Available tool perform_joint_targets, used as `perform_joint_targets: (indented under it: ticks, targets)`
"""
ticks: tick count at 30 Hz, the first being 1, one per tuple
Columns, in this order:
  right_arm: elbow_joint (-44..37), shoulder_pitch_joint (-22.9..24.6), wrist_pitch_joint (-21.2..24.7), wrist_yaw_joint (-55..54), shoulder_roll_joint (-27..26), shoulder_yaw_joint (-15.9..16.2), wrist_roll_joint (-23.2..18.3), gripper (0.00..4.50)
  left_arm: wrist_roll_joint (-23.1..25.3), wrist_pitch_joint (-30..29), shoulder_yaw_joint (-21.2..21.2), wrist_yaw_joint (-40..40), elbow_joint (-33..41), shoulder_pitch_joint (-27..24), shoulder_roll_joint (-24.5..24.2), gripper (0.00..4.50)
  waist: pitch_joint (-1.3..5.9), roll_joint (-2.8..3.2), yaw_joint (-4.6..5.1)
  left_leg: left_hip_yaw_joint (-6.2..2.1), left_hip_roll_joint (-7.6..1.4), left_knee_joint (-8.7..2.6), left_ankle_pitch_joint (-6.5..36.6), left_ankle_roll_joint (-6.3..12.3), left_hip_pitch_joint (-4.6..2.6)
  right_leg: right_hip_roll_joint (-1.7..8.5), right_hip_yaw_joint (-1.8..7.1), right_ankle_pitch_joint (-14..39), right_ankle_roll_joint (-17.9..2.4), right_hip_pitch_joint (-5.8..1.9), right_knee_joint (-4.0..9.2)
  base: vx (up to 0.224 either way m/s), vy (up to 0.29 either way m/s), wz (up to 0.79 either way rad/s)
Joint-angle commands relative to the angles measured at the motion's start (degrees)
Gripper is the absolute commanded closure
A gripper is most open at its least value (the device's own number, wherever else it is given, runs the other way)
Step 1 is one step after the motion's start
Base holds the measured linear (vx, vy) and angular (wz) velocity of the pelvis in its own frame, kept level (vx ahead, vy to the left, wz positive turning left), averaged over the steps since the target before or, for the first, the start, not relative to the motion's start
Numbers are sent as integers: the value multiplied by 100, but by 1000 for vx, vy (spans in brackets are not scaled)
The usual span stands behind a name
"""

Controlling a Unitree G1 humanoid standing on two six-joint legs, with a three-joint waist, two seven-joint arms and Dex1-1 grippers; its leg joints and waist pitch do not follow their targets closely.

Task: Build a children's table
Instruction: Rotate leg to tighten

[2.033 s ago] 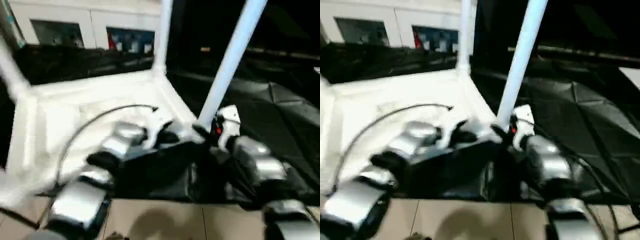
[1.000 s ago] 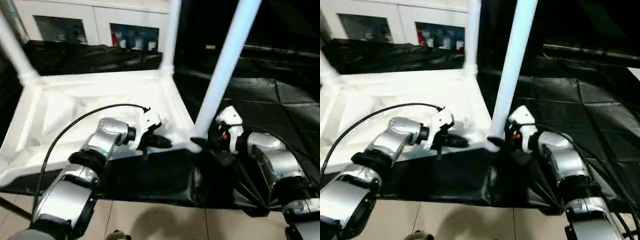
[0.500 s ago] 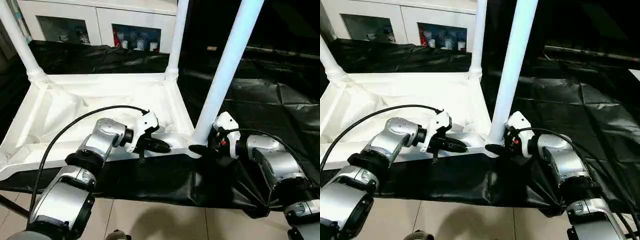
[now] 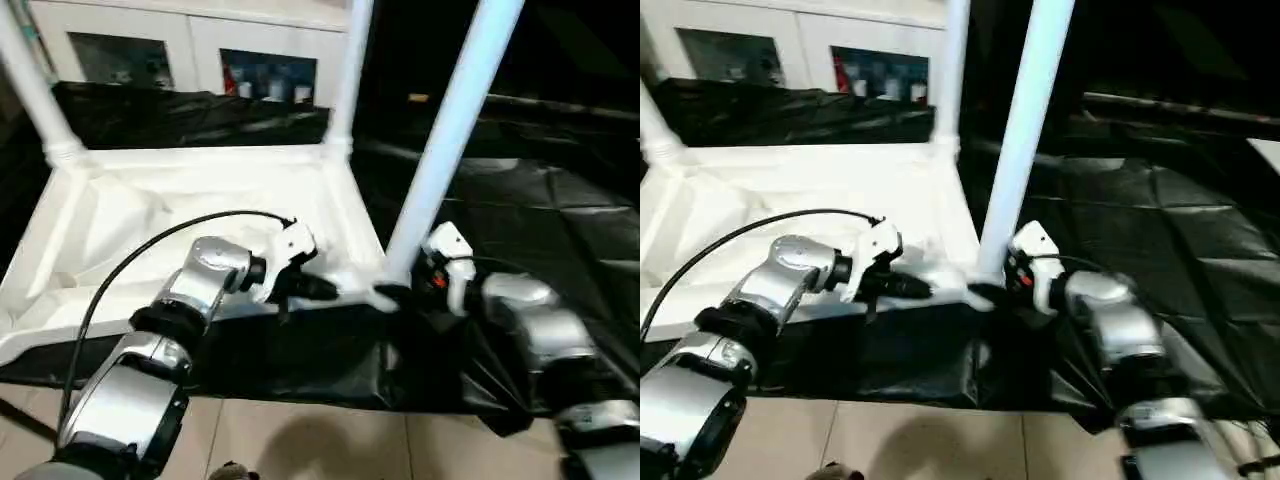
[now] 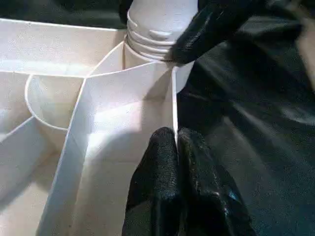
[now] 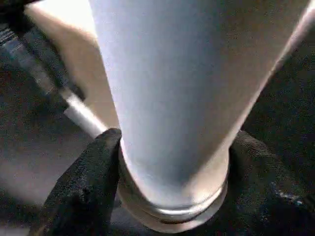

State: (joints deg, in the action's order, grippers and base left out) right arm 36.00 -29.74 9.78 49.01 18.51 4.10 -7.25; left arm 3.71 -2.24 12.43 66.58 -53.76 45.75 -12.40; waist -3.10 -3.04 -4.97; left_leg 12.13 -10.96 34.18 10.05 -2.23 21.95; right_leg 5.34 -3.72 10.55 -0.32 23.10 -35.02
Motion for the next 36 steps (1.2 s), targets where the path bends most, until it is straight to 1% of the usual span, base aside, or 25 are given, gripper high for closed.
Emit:
perform_joint_targets:
  ticks: [1,2,3,4,6,8,9,10,13,14,15,16,18,20,21,23,24,25,26,27,28,30,31,33,36]
  targets:
    - [496,-205,154,-1238,-349,-282,4,175,69,-192,-26,-816,-228,103,418,450,356,-19,37,-160,-295,-437,1384,5,-175,395,254,1503,-1308,-193,448,0,0,0]
    - [618,-259,184,-1667,-494,-384,13,175,67,-254,-81,-1112,-298,142,532,450,342,9,77,-166,-293,-457,1528,-101,-182,390,261,1663,-1296,-161,464,0,0,0]
    - [711,-302,207,-2060,-639,-470,22,175,82,-332,-124,-1448,-374,186,655,450,353,-15,75,-186,-278,-458,1629,-168,-188,400,243,1891,-1196,-191,502,0,0,0]
    - [806,-345,248,-2485,-835,-555,15,176,140,-437,-160,-1968,-485,246,813,450,342,4,97,-177,-282,-465,1632,-183,-182,392,263,1855,-1155,-172,508,0,0,0]
    - [868,-380,235,-2834,-1019,-609,25,176,122,-534,-211,-2268,-563,289,977,450,348,9,115,-187,-275,-468,1756,-195,-195,386,254,1934,-1088,-168,533,0,0,0]
    - [894,-430,210,-3085,-1236,-635,63,176,122,-569,-231,-2556,-628,339,1143,450,349,23,125,-182,-272,-471,1715,-161,-189,380,263,1781,-1093,-167,532,0,0,0]
    - [914,-465,177,-3188,-1321,-636,92,176,153,-580,-222,-2665,-664,365,1196,450,353,7,130,-174,-264,-466,1709,-129,-187,371,263,1730,-1080,-169,534,0,0,0]
    - [939,-513,139,-3293,-1420,-629,131,176,196,-572,-213,-2810,-710,402,1255,450,359,15,129,-170,-255,-460,1671,-103,-181,373,267,1696,-1064,-171,533,0,0,0]
    - [929,-551,38,-3252,-1484,-575,173,176,238,-543,-193,-2851,-742,438,1280,450,364,7,126,-173,-255,-462,1572,-61,-163,370,259,1590,-1052,-194,521,0,0,0]
    - [897,-552,-23,-3118,-1466,-577,143,176,251,-519,-191,-2789,-760,453,1261,450,362,14,122,-174,-258,-463,1548,-34,-158,376,261,1527,-1057,-196,518,0,0,0]
    - [788,-537,-131,-2854,-1375,-625,38,120,254,-472,-182,-2605,-763,455,1191,450,366,10,125,-174,-259,-465,1526,-14,-153,366,257,1458,-1066,-203,509,0,0,0]
    - [758,-537,-148,-2793,-1351,-662,-13,120,251,-458,-178,-2582,-771,458,1170,450,369,6,124,-171,-260,-459,1504,18,-151,367,259,1382,-1086,-211,500,0,0,0]
    - [681,-536,-176,-2661,-1224,-684,-48,89,245,-346,-139,-2396,-748,437,1094,450,359,10,135,-176,-261,-468,1519,55,-133,371,255,1374,-1119,-222,499,0,0,0]
    - [597,-541,-151,-2415,-1059,-651,-54,78,240,-307,-115,-2209,-738,426,1012,450,366,5,140,-174,-263,-460,1519,62,-136,370,251,1389,-1128,-226,497,0,0,0]
    - [461,-521,-63,-2063,-855,-557,-39,63,235,-166,-52,-1851,-701,391,909,450,365,-10,139,-172,-253,-451,1482,106,-126,374,251,1400,-1127,-236,503,0,0,0]
    - [327,-484,-11,-1731,-669,-460,-29,54,238,-162,-16,-1645,-676,369,819,450,370,-10,142,-168,-256,-443,1339,170,-105,377,259,1256,-1144,-252,479,0,0,0]
    - [157,-420,6,-1232,-393,-324,-14,45,239,-174,42,-1300,-629,327,682,450,371,-13,136,-173,-254,-437,1224,210,-95,367,247,1135,-1157,-277,464,0,0,0]
    - [157,-420,6,-1232,-393,-324,-14,45,239,-174,42,-1300,-629,327,682,450,386,-15,135,-158,-261,-413,1126,284,-109,365,256,898,-1227,-269,437,0,0,0]
    - [98,-394,1,-1024,-281,-271,-5,45,238,-154,74,-1120,-607,307,624,450,385,-13,136,-161,-258,-409,1059,323,-96,366,255,777,-1275,-278,420,0,0,0]
    - [-6,-335,-18,-648,-57,-170,13,45,231,-109,121,-827,-552,278,505,450,392,-6,135,-161,-260,-401,937,392,-88,364,251,547,-1356,-291,390,0,0,0]
    - [-81,-287,-37,-325,128,-94,25,45,193,-49,168,-473,-468,238,399,450,391,-10,125,-150,-265,-386,883,464,-110,363,251,380,-1459,-284,376,0,0,0]
    - [-196,-200,-60,241,405,54,52,45,130,-52,244,48,-307,178,240,450,390,-12,104,-137,-275,-376,819,548,-113,366,256,214,-1582,-296,351,0,0,0]
    - [-204,-193,-60,282,422,66,54,45,128,-60,249,73,-297,176,231,450,384,0,83,-123,-285,-370,799,561,-129,364,258,153,-1653,-283,340,0,0,0]
    - [-256,-164,-55,398,477,111,61,45,124,-49,284,203,-258,160,188,450,379,2,55,-120,-293,-378,899,518,-132,357,245,296,-1678,-275,350,0,0,0]
    - [-413,-87,-31,733,657,283,74,45,191,12,406,512,-131,108,35,450,361,6,-5,-127,-317,-403,1100,369,-150,370,247,729,-1587,-263,384,0,0,0]
